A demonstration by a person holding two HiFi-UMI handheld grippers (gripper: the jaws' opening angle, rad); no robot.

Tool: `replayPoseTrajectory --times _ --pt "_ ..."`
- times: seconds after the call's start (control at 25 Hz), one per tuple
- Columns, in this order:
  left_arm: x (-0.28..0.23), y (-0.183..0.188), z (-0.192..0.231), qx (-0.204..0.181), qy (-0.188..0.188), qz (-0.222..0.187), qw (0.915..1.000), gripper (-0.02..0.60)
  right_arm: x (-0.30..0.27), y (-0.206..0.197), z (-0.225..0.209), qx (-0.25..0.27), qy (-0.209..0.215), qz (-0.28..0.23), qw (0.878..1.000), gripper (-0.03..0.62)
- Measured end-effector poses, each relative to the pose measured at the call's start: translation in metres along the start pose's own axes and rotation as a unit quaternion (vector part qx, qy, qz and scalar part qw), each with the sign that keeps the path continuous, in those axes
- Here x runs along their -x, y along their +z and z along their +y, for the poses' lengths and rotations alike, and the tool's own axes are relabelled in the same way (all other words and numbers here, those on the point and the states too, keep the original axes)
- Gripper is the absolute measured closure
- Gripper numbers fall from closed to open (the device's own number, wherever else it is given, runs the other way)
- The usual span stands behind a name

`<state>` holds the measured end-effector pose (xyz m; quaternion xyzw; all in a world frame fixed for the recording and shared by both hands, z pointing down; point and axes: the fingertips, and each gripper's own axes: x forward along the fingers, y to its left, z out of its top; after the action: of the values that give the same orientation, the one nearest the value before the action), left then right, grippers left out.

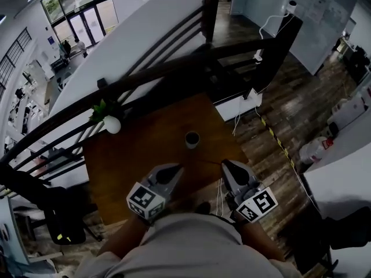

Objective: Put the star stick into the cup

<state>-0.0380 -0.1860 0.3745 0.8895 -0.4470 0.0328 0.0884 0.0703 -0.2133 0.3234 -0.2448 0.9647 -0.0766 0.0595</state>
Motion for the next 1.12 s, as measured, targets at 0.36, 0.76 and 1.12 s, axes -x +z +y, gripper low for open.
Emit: replayPoseTrajectory --times 0.36,0.76,1.12 --pt "-0.045 -0.013 0.000 0.030 0.074 0.004 0.9968 0.578 0.014 -0.006 -0.065 -0.017 0.049 0.028 0.998 0.569" --pt "-0.071 -0.019 0.030 0.042 0.081 0.013 0.9957 0.578 -0.005 -0.019 -0.101 -0.037 0.048 0.038 0.997 0.569" --pt "-0.092 -0.032 0.075 0.051 0.075 0.031 0.9953 0.578 -0.048 -0.039 -0.131 -0.050 0.039 0.050 0.997 0.569"
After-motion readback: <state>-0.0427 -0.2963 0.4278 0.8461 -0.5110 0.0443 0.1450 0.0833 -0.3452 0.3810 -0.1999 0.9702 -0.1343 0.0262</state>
